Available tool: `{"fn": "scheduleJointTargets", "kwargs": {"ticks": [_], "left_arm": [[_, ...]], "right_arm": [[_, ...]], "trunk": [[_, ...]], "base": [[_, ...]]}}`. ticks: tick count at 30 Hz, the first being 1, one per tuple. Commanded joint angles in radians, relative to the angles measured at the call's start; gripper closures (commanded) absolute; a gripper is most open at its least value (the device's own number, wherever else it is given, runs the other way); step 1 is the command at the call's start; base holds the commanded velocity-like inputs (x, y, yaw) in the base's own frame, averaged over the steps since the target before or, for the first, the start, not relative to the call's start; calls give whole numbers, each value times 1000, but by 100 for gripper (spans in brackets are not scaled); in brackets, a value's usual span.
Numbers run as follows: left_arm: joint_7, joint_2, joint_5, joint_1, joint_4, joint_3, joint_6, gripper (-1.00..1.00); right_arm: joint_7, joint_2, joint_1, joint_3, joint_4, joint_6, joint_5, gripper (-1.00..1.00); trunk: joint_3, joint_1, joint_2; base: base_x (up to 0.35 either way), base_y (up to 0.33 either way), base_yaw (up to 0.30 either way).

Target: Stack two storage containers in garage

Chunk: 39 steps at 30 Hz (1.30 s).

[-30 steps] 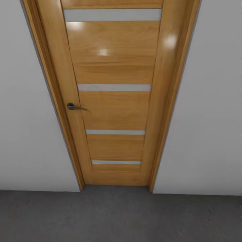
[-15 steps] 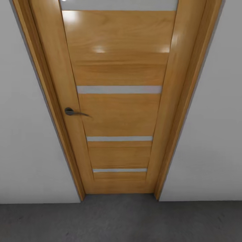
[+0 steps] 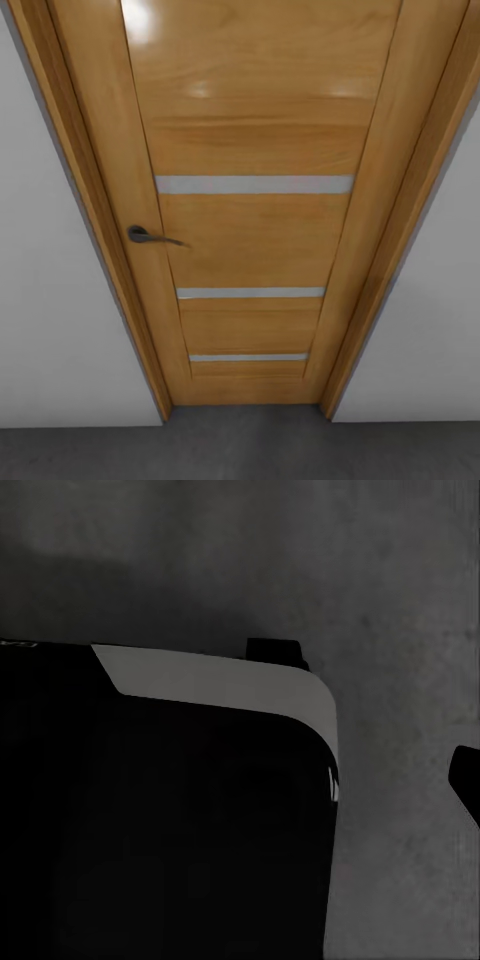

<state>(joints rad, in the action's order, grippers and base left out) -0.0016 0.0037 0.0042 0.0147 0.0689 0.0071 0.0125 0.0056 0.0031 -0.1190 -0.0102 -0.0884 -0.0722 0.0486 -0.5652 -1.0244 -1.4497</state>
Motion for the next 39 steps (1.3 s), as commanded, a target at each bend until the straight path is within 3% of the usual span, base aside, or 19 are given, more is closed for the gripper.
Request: {"fn": "scheduleJointTargets", "kwargs": {"ticks": [1, 26, 39], "left_arm": [[0, 0, 0, 1, 2, 1, 1, -100], [0, -1, 0, 1, 2, 0, 1, -100], [3, -1, 0, 1, 2, 1, 2, -100]], "right_arm": [[1, 0, -1, 0, 1, -3, 5, -100], [1, -1, -1, 0, 1, -3, 5, -100], [1, -6, -1, -4, 2, -4, 10, -100]], "trunk": [[-1, -1, 0], [-1, -1, 0], [-1, -1, 0]], "base": [[322, 95, 0], [331, 15, 0], [60, 0, 0]]}}
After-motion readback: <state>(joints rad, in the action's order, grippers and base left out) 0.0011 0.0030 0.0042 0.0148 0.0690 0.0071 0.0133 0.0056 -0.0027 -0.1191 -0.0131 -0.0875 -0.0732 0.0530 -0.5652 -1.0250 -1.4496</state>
